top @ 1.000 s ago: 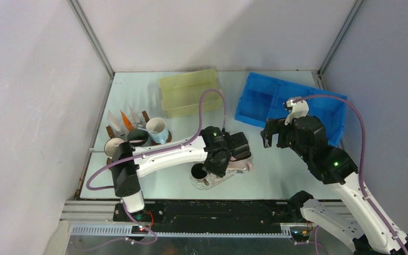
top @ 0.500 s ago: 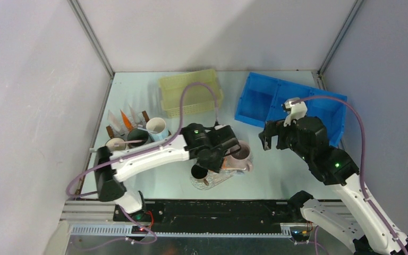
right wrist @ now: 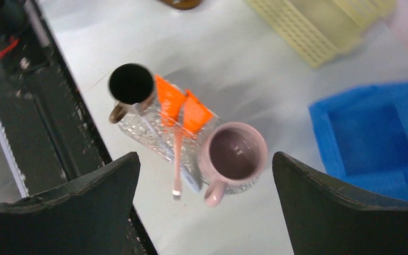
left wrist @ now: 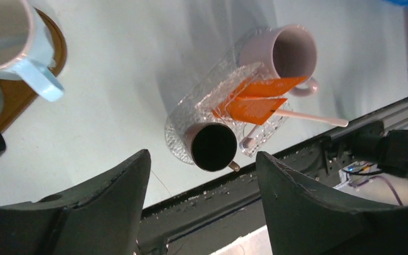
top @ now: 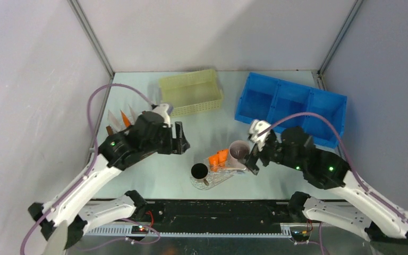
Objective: Prepare toiletry sets of a toothbrush and toothpaste on the tray
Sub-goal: Adjust the toothbrush in the toothpaste holder.
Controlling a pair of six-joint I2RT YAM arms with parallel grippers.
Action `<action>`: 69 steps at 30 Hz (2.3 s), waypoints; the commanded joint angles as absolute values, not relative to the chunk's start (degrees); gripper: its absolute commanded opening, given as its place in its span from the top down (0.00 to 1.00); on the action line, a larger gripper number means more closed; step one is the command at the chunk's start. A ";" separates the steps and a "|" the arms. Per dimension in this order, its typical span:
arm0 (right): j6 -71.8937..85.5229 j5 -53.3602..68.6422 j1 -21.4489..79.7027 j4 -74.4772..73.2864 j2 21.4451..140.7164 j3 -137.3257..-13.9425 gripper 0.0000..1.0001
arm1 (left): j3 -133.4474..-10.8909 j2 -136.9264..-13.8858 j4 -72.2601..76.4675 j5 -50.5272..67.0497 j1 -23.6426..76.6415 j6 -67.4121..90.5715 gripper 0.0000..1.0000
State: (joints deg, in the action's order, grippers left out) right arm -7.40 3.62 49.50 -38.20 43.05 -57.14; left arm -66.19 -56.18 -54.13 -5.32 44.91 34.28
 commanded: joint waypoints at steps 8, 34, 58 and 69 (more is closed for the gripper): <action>-22.90 12.26 63.09 -32.34 57.61 -57.22 0.19 | -57.06 -45.96 -43.51 0.93 30.77 25.97 0.08; -29.43 7.26 68.00 -29.49 78.43 -58.43 0.62 | -34.10 -27.83 -26.59 -19.83 28.17 19.54 0.08; -33.51 11.64 66.15 -28.55 83.61 -61.44 0.64 | -34.26 -29.07 -28.10 -21.23 28.12 19.48 0.08; -34.85 13.40 65.66 -29.63 85.00 -62.48 0.73 | -34.41 -29.89 -28.37 -21.44 28.13 19.26 0.08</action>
